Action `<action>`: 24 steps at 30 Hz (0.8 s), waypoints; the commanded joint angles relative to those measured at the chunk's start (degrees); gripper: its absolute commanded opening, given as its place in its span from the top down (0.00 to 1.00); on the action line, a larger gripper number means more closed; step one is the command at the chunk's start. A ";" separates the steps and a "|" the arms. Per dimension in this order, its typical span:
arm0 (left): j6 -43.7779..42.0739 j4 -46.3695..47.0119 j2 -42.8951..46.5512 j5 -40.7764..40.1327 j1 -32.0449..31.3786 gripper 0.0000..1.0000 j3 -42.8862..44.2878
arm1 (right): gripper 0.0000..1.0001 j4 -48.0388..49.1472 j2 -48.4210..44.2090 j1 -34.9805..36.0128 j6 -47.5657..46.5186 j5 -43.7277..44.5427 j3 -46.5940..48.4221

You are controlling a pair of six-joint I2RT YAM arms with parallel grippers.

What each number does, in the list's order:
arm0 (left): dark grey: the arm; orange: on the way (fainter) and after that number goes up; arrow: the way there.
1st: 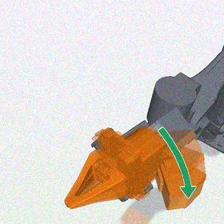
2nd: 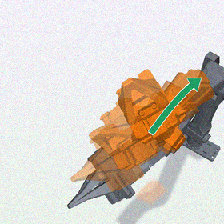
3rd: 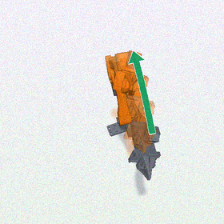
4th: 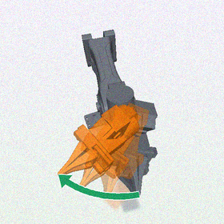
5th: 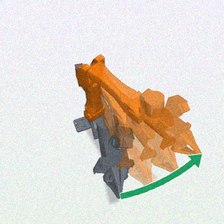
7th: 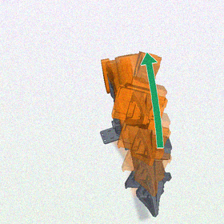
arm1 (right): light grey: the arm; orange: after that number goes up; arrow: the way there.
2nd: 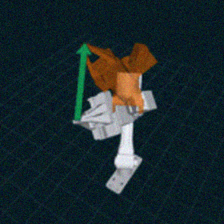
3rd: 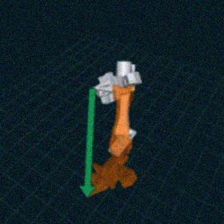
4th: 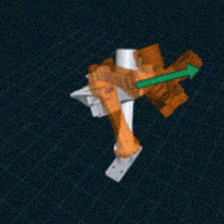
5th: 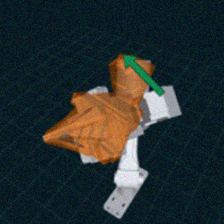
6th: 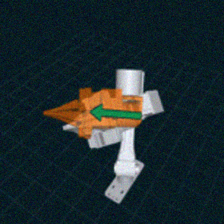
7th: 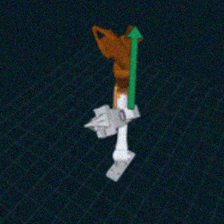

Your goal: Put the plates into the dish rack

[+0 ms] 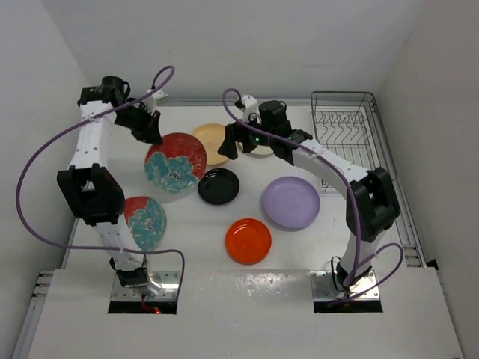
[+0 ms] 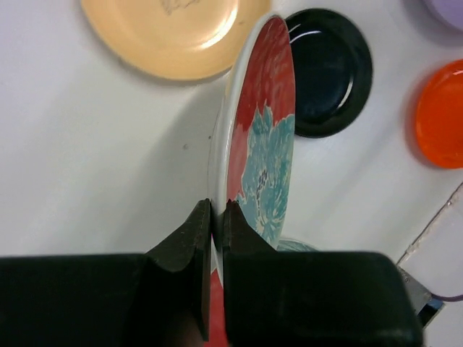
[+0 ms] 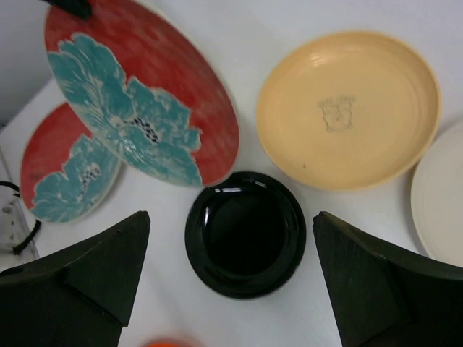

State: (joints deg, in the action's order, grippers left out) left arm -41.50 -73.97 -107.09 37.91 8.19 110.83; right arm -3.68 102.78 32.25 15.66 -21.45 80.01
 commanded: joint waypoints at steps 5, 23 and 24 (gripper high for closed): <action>-4.21 -0.20 10.14 17.19 -7.82 1.00 0.62 | 0.07 13.44 1.72 -1.49 1.04 -14.31 -1.44; 14.42 12.53 10.14 -1.14 -12.76 0.41 -0.17 | 1.00 20.04 -9.95 -3.51 5.26 -8.72 -14.08; 15.38 13.67 10.14 -2.56 -12.15 0.28 0.44 | 1.00 16.46 -11.88 -4.03 4.91 -6.95 -13.57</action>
State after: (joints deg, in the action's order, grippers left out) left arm -33.74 -67.53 -99.85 42.59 -5.87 109.25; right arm 11.25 98.63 31.66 19.49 -34.59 65.67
